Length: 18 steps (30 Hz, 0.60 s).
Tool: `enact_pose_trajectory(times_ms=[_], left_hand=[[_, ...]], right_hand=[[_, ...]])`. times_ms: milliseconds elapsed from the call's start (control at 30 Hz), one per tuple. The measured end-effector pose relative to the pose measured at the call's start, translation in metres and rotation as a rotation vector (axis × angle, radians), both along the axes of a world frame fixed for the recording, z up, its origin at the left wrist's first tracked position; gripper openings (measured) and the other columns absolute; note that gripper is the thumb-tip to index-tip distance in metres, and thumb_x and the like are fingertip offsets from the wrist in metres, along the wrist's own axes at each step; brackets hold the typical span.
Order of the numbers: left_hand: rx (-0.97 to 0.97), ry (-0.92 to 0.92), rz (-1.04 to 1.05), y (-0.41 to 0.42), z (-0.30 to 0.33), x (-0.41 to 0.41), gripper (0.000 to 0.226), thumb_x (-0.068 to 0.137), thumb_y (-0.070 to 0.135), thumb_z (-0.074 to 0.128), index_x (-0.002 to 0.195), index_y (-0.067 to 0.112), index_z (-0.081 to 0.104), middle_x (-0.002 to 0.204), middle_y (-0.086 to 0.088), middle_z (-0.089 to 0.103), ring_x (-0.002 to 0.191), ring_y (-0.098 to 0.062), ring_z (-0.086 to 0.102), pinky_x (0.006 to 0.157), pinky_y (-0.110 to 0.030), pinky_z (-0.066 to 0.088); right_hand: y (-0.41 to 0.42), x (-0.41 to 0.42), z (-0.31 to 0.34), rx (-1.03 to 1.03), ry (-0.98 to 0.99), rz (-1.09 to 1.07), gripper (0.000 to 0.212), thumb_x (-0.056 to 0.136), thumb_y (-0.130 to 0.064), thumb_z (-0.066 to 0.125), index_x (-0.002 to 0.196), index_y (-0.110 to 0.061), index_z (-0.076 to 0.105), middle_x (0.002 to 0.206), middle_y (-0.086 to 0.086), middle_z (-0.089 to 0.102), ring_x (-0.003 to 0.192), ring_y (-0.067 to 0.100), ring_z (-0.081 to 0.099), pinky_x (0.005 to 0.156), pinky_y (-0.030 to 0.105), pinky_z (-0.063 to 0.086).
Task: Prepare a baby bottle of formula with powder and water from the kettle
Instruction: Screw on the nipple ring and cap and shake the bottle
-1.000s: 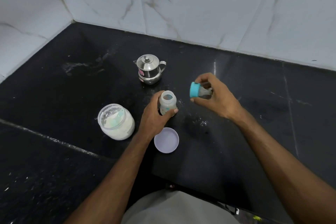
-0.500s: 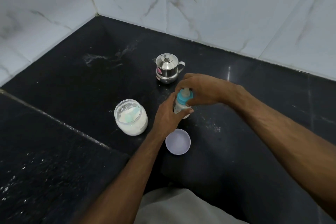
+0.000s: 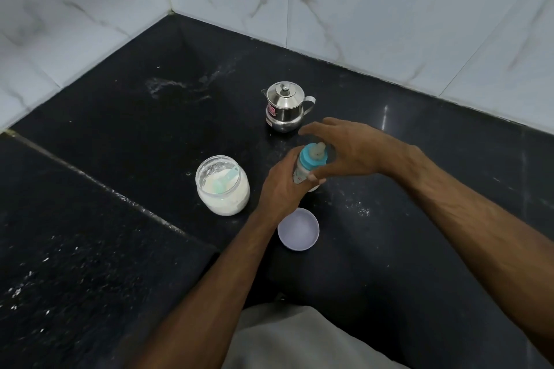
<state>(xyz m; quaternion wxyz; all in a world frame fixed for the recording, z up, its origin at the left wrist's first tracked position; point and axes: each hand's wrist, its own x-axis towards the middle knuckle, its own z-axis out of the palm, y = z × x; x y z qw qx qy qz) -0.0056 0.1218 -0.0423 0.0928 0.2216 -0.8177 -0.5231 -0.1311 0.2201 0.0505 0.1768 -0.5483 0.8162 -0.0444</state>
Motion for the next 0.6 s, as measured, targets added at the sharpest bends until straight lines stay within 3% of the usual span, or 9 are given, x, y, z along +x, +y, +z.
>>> enact_pose_trajectory(times_ms=[167, 367, 600], left_hand=[[-0.001, 0.015, 0.017, 0.001, -0.001, 0.002, 0.066, 0.079, 0.036, 0.075, 0.136, 0.021, 0.045, 0.133, 0.002, 0.056, 0.122, -0.012, 0.052, 0.106, -0.039, 0.043], [-0.003, 0.012, 0.010, 0.001, 0.002, 0.003, 0.065, 0.080, 0.033, 0.075, 0.135, 0.019, 0.046, 0.130, 0.000, 0.057, 0.118, -0.012, 0.053, 0.104, -0.037, 0.044], [-0.009, -0.057, 0.011, 0.002, 0.007, 0.000, 0.065, 0.081, 0.033, 0.075, 0.136, 0.018, 0.043, 0.133, -0.003, 0.055, 0.123, -0.017, 0.051, 0.107, -0.036, 0.041]], right_hand=[[0.001, 0.000, -0.004, -0.026, -0.011, 0.048, 0.056, 0.082, -0.032, 0.074, 0.132, -0.029, 0.049, 0.121, -0.002, 0.050, 0.105, 0.015, 0.054, 0.086, 0.030, 0.051], [-0.004, -0.008, 0.013, -0.085, -0.004, 0.096, 0.049, 0.081, -0.037, 0.075, 0.124, -0.021, 0.058, 0.109, -0.005, 0.053, 0.092, 0.007, 0.049, 0.077, 0.021, 0.040], [-0.009, -0.007, -0.001, -0.021, 0.013, 0.096, 0.048, 0.079, -0.041, 0.074, 0.121, -0.023, 0.058, 0.112, -0.003, 0.056, 0.096, 0.011, 0.052, 0.080, 0.026, 0.047]])
